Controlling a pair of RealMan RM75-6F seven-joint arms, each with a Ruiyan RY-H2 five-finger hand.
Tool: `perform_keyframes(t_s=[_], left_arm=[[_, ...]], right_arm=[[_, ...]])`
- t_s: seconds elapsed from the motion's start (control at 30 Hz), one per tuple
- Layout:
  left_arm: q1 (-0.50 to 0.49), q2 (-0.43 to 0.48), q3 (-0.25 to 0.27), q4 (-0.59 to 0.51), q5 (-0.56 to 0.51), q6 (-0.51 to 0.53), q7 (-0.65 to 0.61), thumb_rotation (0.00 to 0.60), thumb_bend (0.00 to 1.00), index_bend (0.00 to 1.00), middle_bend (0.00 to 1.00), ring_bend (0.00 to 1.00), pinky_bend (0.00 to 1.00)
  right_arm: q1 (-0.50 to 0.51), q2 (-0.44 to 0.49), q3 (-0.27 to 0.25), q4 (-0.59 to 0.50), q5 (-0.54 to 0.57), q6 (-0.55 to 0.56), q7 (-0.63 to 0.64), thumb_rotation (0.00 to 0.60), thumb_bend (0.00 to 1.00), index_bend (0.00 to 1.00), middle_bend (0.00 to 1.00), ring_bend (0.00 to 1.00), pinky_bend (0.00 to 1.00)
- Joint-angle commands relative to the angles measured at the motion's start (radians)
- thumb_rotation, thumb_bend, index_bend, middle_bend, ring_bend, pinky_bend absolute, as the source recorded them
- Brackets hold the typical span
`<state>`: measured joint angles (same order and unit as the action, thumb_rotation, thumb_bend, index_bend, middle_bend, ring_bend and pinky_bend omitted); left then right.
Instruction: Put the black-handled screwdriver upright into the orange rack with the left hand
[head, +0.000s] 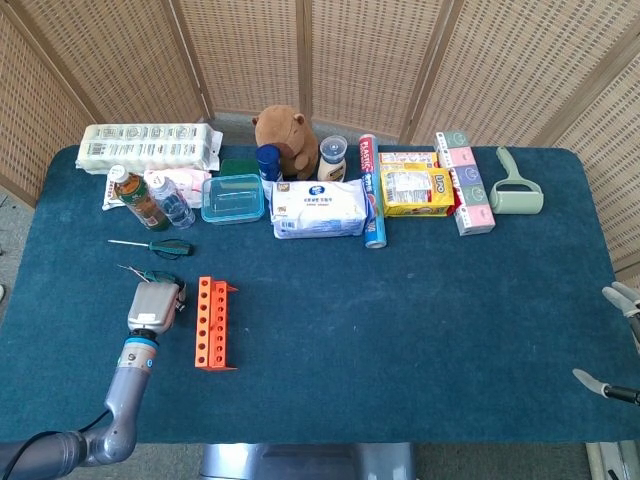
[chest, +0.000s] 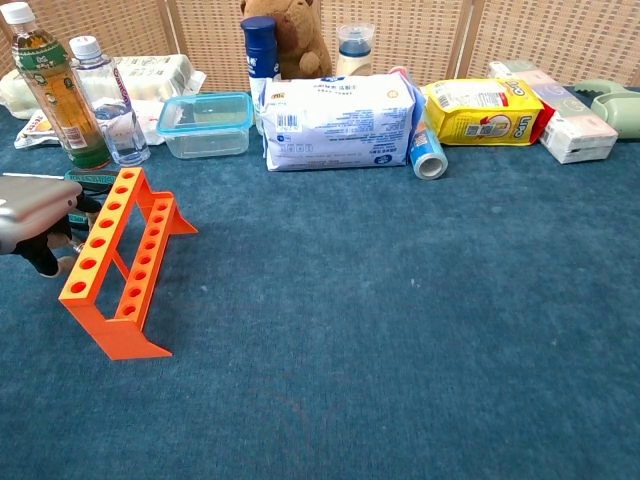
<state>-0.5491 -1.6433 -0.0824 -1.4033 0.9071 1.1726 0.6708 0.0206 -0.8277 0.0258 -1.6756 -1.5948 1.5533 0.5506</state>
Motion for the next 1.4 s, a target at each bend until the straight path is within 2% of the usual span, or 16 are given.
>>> perform_keyframes(t_s=[0.03, 0.3, 0.53, 0.83, 1.03, 1.4], left_arm=[[0.001, -0.004, -0.002, 0.003, 0.000, 0.001, 0.005, 0.600, 0.35, 0.49, 1.00, 1.00, 1.00], [0.003, -0.014, -0.012, 0.009, -0.009, -0.003, 0.019, 0.600, 0.36, 0.50, 1.00, 1.00, 1.00], [0.005, -0.016, -0.016, 0.010, -0.010, -0.002, 0.028, 0.600, 0.49, 0.52, 1.00, 1.00, 1.00], [0.017, 0.011, -0.020, -0.030, -0.012, 0.005, 0.028, 0.600, 0.51, 0.52, 1.00, 1.00, 1.00], [0.044, 0.088, -0.014, -0.134, 0.018, 0.045, 0.009, 0.600, 0.51, 0.52, 1.00, 1.00, 1.00], [0.124, 0.313, 0.008, -0.415, 0.136, 0.155, -0.072, 0.600, 0.51, 0.52, 1.00, 1.00, 1.00]], right_arm=[[0.000, 0.000, 0.000, 0.001, 0.000, 0.001, 0.002, 0.600, 0.01, 0.09, 0.08, 0.00, 0.00], [0.000, 0.004, -0.003, 0.003, -0.005, 0.001, 0.016, 0.600, 0.01, 0.09, 0.08, 0.00, 0.00], [0.000, 0.009, -0.009, 0.011, -0.024, 0.007, 0.044, 0.600, 0.01, 0.09, 0.08, 0.00, 0.00], [0.002, 0.012, -0.013, 0.019, -0.031, 0.009, 0.064, 0.600, 0.01, 0.09, 0.08, 0.00, 0.00], [0.003, 0.012, -0.015, 0.019, -0.034, 0.008, 0.063, 0.600, 0.01, 0.09, 0.08, 0.00, 0.00], [0.009, 0.008, -0.022, 0.007, -0.042, -0.002, 0.039, 0.600, 0.01, 0.09, 0.08, 0.00, 0.00]])
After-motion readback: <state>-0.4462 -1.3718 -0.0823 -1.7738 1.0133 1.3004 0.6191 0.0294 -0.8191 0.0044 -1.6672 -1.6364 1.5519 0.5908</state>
